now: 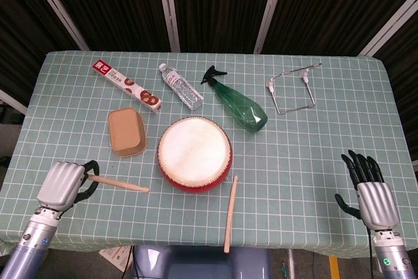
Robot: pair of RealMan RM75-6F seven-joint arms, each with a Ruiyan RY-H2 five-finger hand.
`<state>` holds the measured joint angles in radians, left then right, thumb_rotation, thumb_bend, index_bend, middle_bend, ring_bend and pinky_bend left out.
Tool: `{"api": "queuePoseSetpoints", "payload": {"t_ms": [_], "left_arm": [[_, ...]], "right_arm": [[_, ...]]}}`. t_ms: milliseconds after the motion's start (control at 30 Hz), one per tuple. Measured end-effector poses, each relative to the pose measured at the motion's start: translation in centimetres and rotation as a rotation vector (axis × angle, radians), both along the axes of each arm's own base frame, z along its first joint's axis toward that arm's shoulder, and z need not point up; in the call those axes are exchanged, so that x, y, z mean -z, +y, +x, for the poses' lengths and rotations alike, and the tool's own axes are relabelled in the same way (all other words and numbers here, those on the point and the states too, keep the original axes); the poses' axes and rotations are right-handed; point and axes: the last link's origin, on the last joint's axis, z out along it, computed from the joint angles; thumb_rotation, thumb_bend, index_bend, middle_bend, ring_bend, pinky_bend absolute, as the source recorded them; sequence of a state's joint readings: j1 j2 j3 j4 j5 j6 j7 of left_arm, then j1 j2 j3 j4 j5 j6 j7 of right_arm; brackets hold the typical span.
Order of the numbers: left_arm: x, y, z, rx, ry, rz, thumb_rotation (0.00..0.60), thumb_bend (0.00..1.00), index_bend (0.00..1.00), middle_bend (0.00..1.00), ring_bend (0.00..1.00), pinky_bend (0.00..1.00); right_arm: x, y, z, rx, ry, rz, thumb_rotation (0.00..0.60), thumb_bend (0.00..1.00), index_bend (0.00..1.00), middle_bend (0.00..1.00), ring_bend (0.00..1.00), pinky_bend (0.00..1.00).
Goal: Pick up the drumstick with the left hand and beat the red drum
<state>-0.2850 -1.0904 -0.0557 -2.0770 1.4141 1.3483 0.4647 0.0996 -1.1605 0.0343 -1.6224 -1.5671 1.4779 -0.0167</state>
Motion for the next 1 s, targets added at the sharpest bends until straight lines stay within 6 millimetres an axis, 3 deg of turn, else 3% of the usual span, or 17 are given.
{"api": "queuePoseSetpoints", "payload": {"t_ms": [233,467,800,1000], "left_arm": [[-1.1,1.8,2.1,0.027,-0.018,0.033,0.600,0.57,0.79,1.00,1.00,1.00],[-0.1,5.3,4.4,0.023,-0.018,0.034,0.600,0.57,0.79,1.00,1.00,1.00],[6.6,10.1,10.9,0.054,-0.110,0.027,0.600,0.57,0.79,1.00,1.00,1.00],[9.5,10.9,10.7,0.026,0.023,0.022,0.600,0.57,0.79,1.00,1.00,1.00]], "right_arm": [[0.0,0.0,0.0,0.002,-0.003,0.003,0.600,0.32,0.00,0.00,0.00,0.00],[0.0,-0.1,0.0,0.007,-0.014,0.005,0.600,0.32,0.00,0.00,0.00,0.00],[-0.2,-0.1,-0.2,0.022,-0.041,0.014,0.600,0.32,0.00,0.00,0.00,0.00],[-0.4,-0.1,-0.3,0.027,-0.050,0.012,0.600,0.32,0.00,0.00,0.00,0.00]]}}
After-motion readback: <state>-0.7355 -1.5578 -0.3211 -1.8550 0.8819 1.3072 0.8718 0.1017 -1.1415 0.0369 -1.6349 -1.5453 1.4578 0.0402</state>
